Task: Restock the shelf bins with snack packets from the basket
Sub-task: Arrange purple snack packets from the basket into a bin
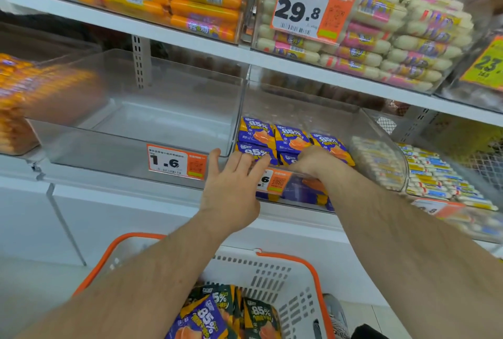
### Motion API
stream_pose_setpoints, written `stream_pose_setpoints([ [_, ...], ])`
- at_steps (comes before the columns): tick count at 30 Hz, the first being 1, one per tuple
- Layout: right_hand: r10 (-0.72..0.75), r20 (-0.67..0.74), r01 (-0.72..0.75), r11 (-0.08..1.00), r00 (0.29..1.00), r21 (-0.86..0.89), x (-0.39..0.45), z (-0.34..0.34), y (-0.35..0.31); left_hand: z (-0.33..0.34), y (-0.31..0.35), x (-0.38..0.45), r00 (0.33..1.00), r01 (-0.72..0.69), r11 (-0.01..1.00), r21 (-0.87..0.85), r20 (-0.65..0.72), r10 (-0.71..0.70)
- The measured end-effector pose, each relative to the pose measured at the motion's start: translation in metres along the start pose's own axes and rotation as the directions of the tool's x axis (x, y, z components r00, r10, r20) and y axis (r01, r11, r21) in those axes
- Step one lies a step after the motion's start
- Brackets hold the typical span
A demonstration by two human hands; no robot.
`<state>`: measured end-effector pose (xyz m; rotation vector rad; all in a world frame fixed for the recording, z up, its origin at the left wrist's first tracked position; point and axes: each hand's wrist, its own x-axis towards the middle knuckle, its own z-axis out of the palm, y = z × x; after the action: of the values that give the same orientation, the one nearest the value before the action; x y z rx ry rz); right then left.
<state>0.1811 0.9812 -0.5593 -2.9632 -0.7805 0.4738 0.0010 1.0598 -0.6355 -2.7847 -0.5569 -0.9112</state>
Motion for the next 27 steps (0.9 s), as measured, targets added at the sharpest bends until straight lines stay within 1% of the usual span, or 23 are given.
stream_pose_setpoints([
  [5,0.025,-0.053,-0.024,0.999,0.998,0.032,0.007,0.005,0.0,0.0,0.0,-0.001,1.0,0.013,1.0,-0.017,0.011,-0.013],
  [6,0.014,-0.055,-0.011,0.998,0.998,0.064,0.009,0.007,0.002,0.0,0.0,-0.001,1.0,0.014,1.0,-0.014,0.012,-0.013],
  [7,0.003,-0.049,0.003,0.991,0.999,0.131,0.01,0.009,0.005,-0.001,0.0,0.0,1.0,0.014,1.0,-0.008,0.019,-0.014],
  [8,0.002,-0.044,0.008,0.972,0.999,0.236,0.009,0.009,0.006,-0.002,0.0,0.0,0.999,0.015,1.0,-0.006,0.031,-0.014],
  [10,0.021,-0.062,0.001,0.944,0.998,0.33,0.005,0.009,0.007,-0.005,0.001,0.001,0.998,0.02,1.0,-0.001,0.064,-0.02],
  [12,0.048,-0.06,-0.036,0.98,0.997,0.195,0.003,0.006,0.003,-0.007,0.002,0.0,0.996,0.029,1.0,-0.002,0.089,-0.029],
  [13,0.063,-0.095,-0.05,0.99,0.993,0.135,0.001,0.006,0.0,-0.009,0.003,0.0,0.995,0.034,0.999,-0.008,0.099,-0.033],
  [15,0.077,-0.182,-0.054,0.99,0.98,0.133,-0.006,0.006,-0.001,-0.014,0.005,0.002,0.989,0.052,0.998,-0.048,0.139,-0.045],
  [16,0.104,-0.258,-0.059,0.982,0.961,0.178,-0.01,0.005,0.0,-0.016,0.006,0.003,0.984,0.068,0.995,-0.077,0.169,-0.055],
  [17,0.12,-0.401,-0.036,0.977,0.908,0.21,-0.014,0.006,0.001,-0.019,0.007,0.003,0.979,0.082,0.991,-0.106,0.195,-0.06],
  [18,0.097,-0.572,0.031,0.977,0.814,0.21,-0.017,0.008,0.002,-0.022,0.007,0.001,0.977,0.088,0.987,-0.135,0.205,-0.059],
  [19,0.033,-0.743,0.15,0.973,0.668,0.177,-0.021,0.013,0.002,-0.025,0.008,-0.004,0.981,0.086,0.981,-0.177,0.185,-0.052],
  [20,-0.052,-0.875,0.286,0.953,0.48,0.1,-0.026,0.018,0.002,-0.026,0.009,-0.013,0.988,0.083,0.968,-0.237,0.144,-0.049],
  [21,-0.129,-0.939,0.387,0.922,0.317,0.004,-0.032,0.024,0.002,-0.027,0.011,-0.025,0.993,0.086,0.943,-0.322,0.11,-0.053],
  [22,-0.192,-0.96,0.46,0.884,0.201,-0.081,-0.04,0.031,0.001,-0.027,0.014,-0.039,0.992,0.108,0.9,-0.422,0.103,-0.07],
  [23,-0.257,-0.958,0.52,0.84,0.128,-0.155,-0.051,0.042,-0.001,-0.028,0.018,-0.055,0.985,0.158,0.841,-0.517,0.145,-0.096],
  [24,-0.303,-0.949,0.58,0.789,0.083,-0.201,-0.061,0.055,-0.004,-0.029,0.021,-0.071,0.963,0.245,0.769,-0.591,0.238,-0.124],
  [25,-0.332,-0.941,0.64,0.738,0.068,-0.214,-0.073,0.071,-0.009,-0.029,0.024,-0.086,0.923,0.348,0.695,-0.629,0.361,-0.135],
  [26,-0.356,-0.931,0.695,0.691,0.086,-0.2,-0.082,0.088,-0.013,-0.027,0.026,-0.101,0.866,0.449,0.633,-0.63,0.48,-0.137],
  [27,-0.377,-0.914,0.736,0.66,0.149,-0.152,-0.088,0.107,-0.015,-0.024,0.027,-0.115,0.803,0.535,0.588,-0.606,0.581,-0.132],
])
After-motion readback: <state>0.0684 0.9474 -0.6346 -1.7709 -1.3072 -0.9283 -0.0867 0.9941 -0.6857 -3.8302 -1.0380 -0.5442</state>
